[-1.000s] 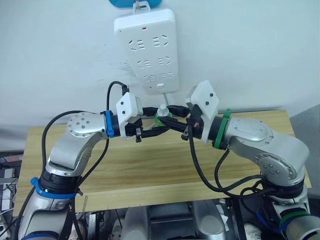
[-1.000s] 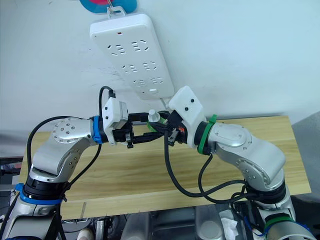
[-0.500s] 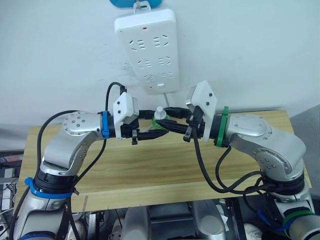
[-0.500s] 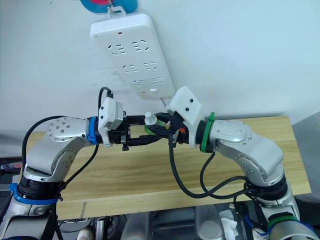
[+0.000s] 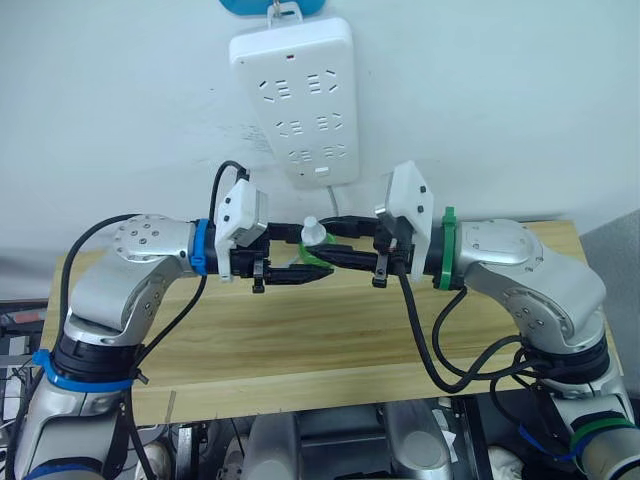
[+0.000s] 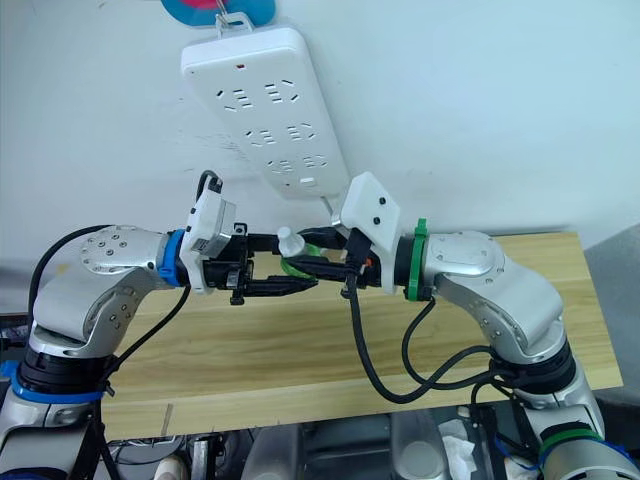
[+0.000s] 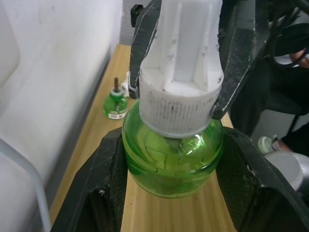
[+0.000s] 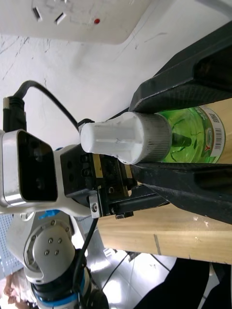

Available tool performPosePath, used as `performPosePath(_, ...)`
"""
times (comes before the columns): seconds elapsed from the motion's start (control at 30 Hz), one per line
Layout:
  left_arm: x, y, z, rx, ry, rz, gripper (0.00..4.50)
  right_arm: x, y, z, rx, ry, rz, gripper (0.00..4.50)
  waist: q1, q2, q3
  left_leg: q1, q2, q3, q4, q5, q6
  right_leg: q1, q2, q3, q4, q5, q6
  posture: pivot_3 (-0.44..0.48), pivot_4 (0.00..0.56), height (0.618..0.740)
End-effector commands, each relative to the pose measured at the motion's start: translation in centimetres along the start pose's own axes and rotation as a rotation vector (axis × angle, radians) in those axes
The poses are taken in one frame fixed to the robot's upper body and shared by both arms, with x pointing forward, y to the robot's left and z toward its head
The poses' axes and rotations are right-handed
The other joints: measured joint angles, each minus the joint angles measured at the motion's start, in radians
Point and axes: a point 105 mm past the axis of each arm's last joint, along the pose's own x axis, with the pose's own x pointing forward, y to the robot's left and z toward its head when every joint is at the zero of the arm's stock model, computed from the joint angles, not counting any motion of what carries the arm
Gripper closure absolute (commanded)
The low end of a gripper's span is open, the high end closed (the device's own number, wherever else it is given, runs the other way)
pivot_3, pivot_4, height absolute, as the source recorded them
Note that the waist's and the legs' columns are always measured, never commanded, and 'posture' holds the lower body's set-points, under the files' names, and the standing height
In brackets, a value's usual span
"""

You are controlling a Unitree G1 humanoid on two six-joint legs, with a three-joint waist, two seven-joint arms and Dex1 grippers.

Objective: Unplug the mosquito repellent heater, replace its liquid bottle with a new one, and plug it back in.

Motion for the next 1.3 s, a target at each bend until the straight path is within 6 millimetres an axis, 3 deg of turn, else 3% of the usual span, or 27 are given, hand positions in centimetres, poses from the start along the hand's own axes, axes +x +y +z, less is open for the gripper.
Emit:
performPosePath(0.03, 0.3, -0.8, 1.1, 0.025, -0.022, -0.064, 2.28, 0.9, 3.1, 1.8, -0.069, -0.086, 0.184, 3.39, 0.000, 0.000, 0.000, 0.000, 0.000, 0.000, 0.000, 0.000, 0.000, 0.000, 0.000, 0.000, 0.000, 0.000, 0.000, -0.196, 0.397, 0.740)
performPosePath(0.97, -0.4, -3.2, 1.6, 0.034, 0.009, -0.325, 2.28, 0.7, 4.9, 2.1, -0.171, -0.135, 0.451, 3.39, 0.001, 0.000, 0.000, 0.000, 0.000, 0.000, 0.000, 0.000, 0.000, 0.000, 0.000, 0.000, 0.000, 0.000, 0.000, -0.177, 0.387, 0.740)
performPosePath(1.3, 0.0, -2.8, 1.2, 0.095, 0.005, -0.293, 2.28, 0.7, 5.0, 1.8, -0.169, -0.119, 0.466, 3.39, 0.002, 0.000, 0.000, 0.000, 0.000, 0.000, 0.000, 0.000, 0.000, 0.000, 0.000, 0.000, 0.000, 0.000, 0.000, -0.169, 0.381, 0.740)
